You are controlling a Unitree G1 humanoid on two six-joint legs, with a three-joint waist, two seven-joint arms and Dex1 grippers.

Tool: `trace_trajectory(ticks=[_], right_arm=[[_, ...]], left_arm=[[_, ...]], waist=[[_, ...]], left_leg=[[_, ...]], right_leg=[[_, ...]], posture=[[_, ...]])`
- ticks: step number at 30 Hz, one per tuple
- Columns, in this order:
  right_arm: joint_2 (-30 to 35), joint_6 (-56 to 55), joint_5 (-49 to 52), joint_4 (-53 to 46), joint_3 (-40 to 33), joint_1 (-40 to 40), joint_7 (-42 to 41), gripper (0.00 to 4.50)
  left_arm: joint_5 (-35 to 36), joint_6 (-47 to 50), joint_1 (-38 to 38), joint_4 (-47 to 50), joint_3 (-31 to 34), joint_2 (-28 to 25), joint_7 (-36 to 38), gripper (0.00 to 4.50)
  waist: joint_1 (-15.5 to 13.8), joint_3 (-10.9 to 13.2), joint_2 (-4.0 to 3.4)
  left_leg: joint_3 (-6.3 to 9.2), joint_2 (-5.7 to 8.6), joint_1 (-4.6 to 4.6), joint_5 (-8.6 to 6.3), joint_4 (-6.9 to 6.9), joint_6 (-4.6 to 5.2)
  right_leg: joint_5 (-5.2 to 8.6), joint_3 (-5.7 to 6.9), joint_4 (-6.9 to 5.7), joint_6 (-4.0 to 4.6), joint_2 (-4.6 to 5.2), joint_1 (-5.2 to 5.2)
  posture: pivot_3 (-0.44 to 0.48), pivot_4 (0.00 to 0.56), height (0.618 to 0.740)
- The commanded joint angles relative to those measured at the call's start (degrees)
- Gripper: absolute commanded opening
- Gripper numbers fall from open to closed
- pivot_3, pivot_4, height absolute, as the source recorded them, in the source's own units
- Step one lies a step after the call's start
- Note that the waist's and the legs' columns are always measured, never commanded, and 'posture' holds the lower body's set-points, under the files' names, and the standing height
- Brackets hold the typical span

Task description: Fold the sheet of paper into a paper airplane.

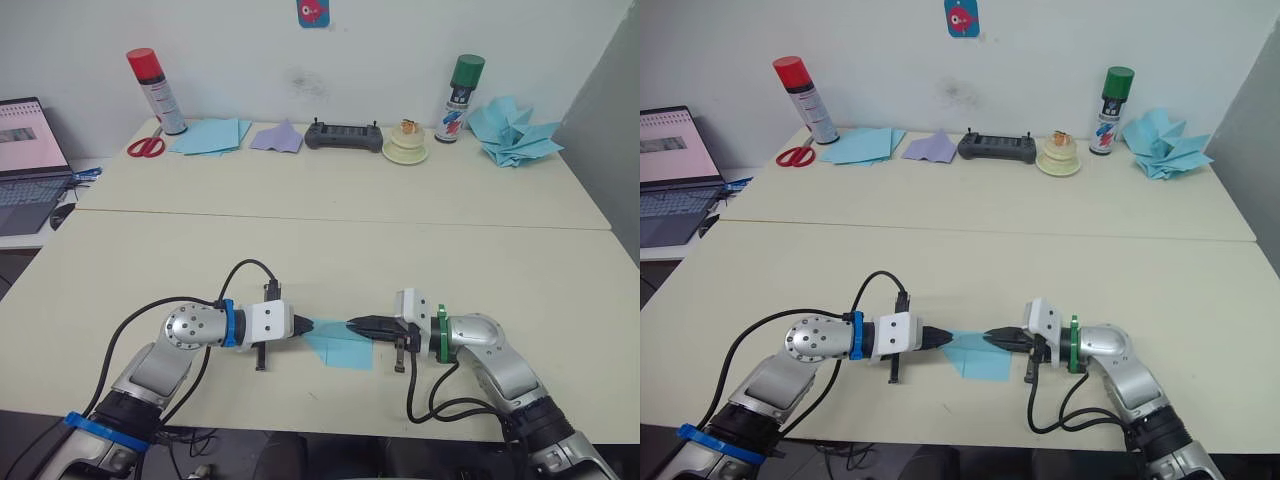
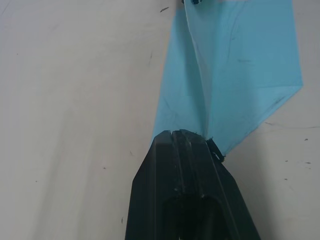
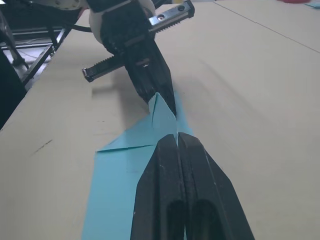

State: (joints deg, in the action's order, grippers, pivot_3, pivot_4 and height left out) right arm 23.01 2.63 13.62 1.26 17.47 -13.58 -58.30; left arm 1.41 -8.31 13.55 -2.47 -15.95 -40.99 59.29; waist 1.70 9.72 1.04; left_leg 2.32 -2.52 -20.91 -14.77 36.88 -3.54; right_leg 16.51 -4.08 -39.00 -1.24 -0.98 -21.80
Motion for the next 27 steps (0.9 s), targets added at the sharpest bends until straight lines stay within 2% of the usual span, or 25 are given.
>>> trace_trajectory(ticks=[1,11,19,24,27], right_arm=[[-0.51,0.23,-1.14,-0.63,-0.98,-1.82,1.96,0.02],[-0.27,-2.29,-9.07,4.31,1.25,-3.31,5.16,0.02],[-0.43,-2.82,-11.19,6.68,2.65,-4.20,5.49,0.02],[-0.50,-3.51,-12.54,8.31,3.23,-4.46,6.08,0.02],[-0.36,-3.42,-12.42,8.68,3.11,-4.74,6.09,0.02]], left_arm=[[-3.08,1.40,-1.41,-4.27,-1.45,-0.27,-0.16,0.00],[-3.53,0.65,-0.74,-4.75,-1.25,0.01,-1.17,0.00],[-2.98,0.88,-0.46,-4.77,-0.33,0.37,-2.45,0.00],[3.53,7.68,0.00,-2.41,4.36,2.50,-4.21,0.00],[6.58,12.10,0.46,0.42,7.29,1.03,-3.12,0.00]], waist=[[0.01,0.00,0.00],[0.01,0.01,-0.01],[0.00,0.01,-0.01],[0.05,0.03,0.03],[0.23,0.09,0.13]], left_leg=[[0.00,0.00,0.00,0.00,0.00,0.00],[0.00,0.00,-0.01,0.00,-0.02,0.00],[0.00,0.02,-0.01,0.00,-0.02,0.00],[0.00,0.01,-0.01,0.00,-0.02,0.00],[0.00,-0.05,-0.03,0.00,-0.02,0.00]], right_leg=[[0.00,0.00,0.00,0.00,0.00,-0.01],[0.02,0.00,0.01,0.02,0.00,-0.03],[0.02,0.00,0.02,0.03,0.00,-0.03],[0.01,0.00,0.02,0.02,0.00,-0.03],[0.02,0.01,0.02,0.02,-0.05,-0.09]], posture=[[0.000,0.150,0.740],[0.000,0.150,0.740],[0.000,0.150,0.740],[0.000,0.150,0.740],[0.000,0.150,0.740]])
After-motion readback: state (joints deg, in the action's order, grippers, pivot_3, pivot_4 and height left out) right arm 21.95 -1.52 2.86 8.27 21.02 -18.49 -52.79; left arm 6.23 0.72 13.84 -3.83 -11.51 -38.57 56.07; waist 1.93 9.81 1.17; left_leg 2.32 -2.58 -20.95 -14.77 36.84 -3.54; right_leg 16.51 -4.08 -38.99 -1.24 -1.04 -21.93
